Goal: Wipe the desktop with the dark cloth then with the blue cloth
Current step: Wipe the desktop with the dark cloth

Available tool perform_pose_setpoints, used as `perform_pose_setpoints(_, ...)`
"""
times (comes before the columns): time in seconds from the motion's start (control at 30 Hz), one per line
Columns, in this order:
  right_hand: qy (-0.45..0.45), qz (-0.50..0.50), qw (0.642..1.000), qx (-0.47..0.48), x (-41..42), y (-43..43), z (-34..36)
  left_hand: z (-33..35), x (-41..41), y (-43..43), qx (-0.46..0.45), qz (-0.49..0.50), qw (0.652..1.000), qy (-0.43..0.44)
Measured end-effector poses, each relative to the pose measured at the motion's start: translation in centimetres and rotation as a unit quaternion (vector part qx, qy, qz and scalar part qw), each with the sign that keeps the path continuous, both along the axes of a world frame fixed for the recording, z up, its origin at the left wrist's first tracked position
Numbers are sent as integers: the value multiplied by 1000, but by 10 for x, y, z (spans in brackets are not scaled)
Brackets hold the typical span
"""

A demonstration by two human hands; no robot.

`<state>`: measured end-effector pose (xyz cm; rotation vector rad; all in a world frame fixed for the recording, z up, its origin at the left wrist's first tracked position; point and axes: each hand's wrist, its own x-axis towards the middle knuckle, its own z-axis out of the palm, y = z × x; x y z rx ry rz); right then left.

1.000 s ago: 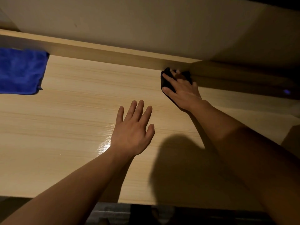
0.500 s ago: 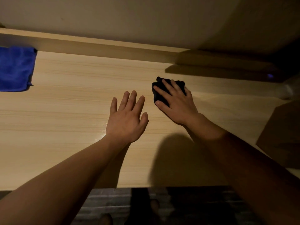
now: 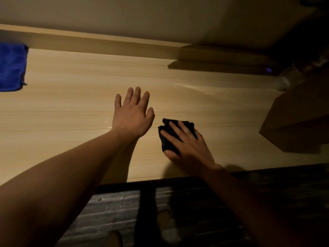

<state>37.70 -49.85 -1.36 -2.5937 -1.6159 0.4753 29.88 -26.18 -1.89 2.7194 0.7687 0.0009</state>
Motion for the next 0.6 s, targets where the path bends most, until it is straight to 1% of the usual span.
perform_pose_setpoints(0.1,-21,7,999,42,-24,-20,-4,2,-1,1,-12,-2,1000,5)
perform_pose_setpoints(0.17,-17,2,998,54,-37,-30,-6,5,2,-1,-17,4,1000,5)
perform_pose_setpoints(0.23,-2,-6,996,84,-50,-38,-9,9,8,-8,-15,-4,1000,-3)
perform_pose_setpoints(0.33,39,-17,987,157,-66,-54,-14,12,19,-26,-36,-33,999,-21)
perform_pose_setpoints(0.4,122,-49,969,208,-69,-60,-7,10,24,-36,-57,-34,998,-23)
perform_pose_setpoints(0.47,205,-60,940,267,-60,-58,8,7,26,-42,-51,-27,998,-9)
perform_pose_setpoints(0.5,218,-58,929,293,-51,-53,19,5,27,-43,-39,-28,999,1)
perform_pose_setpoints(0.53,214,-57,925,308,-37,-46,28,4,27,-43,-28,-30,999,11)
perform_pose_setpoints(0.6,177,-74,939,285,6,-28,38,1,28,-44,-12,-33,999,23)
